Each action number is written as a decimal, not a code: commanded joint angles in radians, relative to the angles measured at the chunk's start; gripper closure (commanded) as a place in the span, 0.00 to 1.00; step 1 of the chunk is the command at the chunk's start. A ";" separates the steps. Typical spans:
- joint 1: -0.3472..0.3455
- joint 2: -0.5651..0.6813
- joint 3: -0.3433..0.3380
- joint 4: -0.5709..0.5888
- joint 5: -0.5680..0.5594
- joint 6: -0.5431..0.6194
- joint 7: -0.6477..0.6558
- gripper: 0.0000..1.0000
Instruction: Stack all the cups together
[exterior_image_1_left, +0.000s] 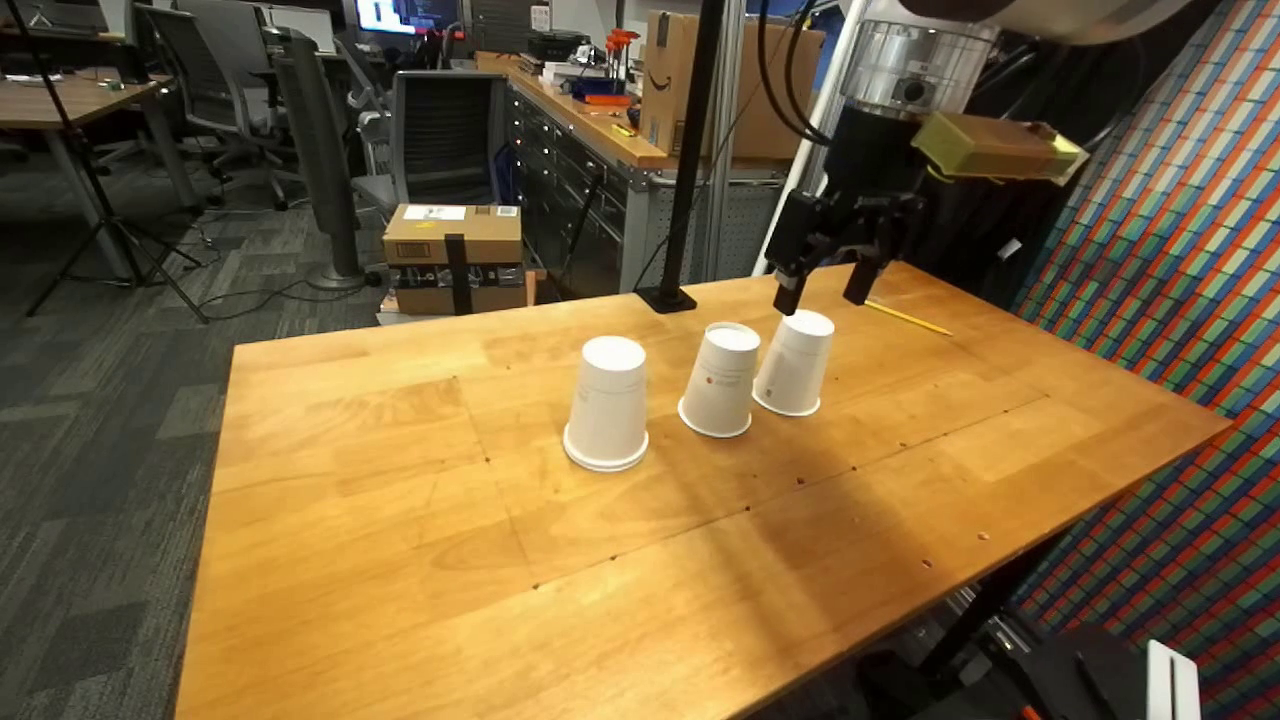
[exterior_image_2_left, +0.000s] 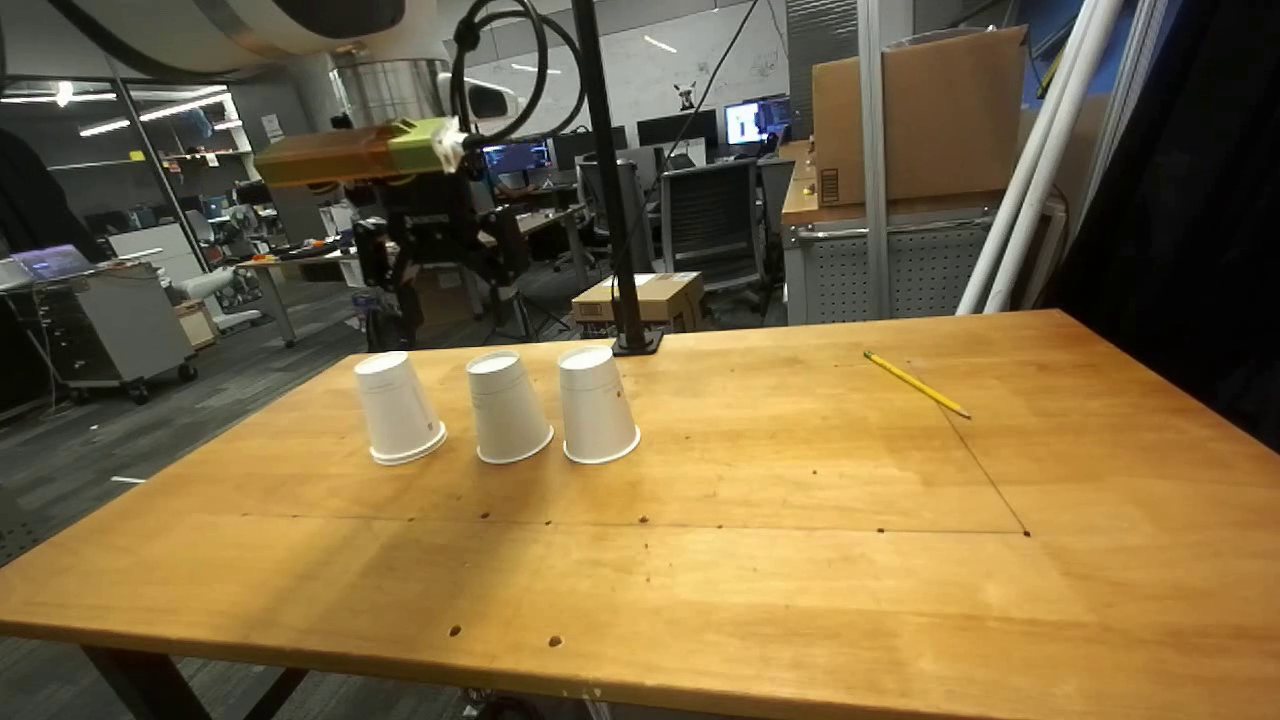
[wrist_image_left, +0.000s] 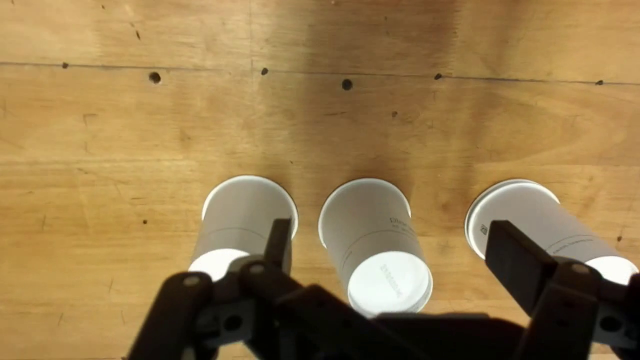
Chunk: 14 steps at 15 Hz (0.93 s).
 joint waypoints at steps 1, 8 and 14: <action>-0.005 0.086 -0.020 0.083 -0.021 0.003 -0.075 0.00; -0.042 0.156 -0.068 0.140 -0.023 0.004 -0.192 0.00; -0.054 0.213 -0.077 0.160 -0.023 0.017 -0.251 0.00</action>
